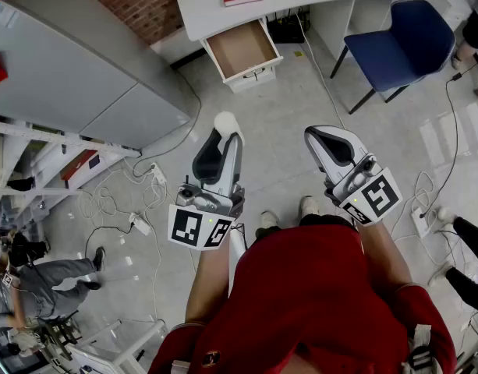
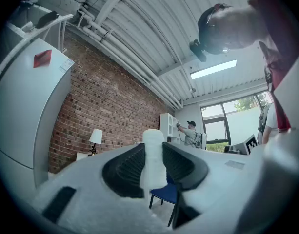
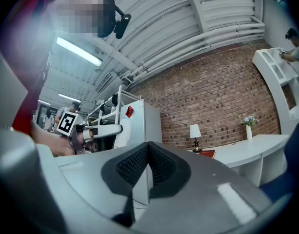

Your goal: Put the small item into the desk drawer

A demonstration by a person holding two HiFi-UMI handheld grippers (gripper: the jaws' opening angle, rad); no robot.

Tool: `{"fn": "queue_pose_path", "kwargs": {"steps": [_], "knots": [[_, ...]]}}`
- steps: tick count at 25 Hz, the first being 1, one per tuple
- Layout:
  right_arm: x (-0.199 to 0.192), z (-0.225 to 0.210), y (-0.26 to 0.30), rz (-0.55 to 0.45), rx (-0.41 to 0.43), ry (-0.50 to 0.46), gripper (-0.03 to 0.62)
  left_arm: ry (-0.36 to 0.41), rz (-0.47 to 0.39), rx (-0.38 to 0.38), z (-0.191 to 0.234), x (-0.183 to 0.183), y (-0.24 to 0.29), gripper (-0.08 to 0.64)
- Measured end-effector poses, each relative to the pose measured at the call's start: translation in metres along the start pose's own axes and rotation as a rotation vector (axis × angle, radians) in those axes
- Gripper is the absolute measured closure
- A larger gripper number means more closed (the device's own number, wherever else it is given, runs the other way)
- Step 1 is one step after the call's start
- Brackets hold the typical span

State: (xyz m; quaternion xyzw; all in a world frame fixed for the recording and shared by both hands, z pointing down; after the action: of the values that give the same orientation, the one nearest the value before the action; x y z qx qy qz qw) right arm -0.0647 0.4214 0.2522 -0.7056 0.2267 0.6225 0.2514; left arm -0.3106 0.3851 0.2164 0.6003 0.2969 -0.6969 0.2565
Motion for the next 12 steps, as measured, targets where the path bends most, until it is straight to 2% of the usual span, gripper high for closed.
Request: {"fn": "queue_pose_path", "kwargs": {"steps": [12], "knots": [[-0.002, -0.047, -0.03, -0.024, -0.023, 0.025, 0.581, 0.004, 0.033, -0.01, -0.025, -0.009, 0.049, 0.44]]}}
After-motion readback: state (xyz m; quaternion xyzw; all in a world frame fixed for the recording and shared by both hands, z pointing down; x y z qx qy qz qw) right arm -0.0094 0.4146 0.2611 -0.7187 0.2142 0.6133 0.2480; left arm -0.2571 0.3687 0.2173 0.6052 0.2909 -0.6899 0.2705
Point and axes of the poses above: the fingertips, and each gripper's own axes: y forward along the fingers, z to its left, x out of its top, the point moved 9 cm from there along -y, backward along the fingers, and after that the axes turned 3 degrees about z, right-handed, at the moved point
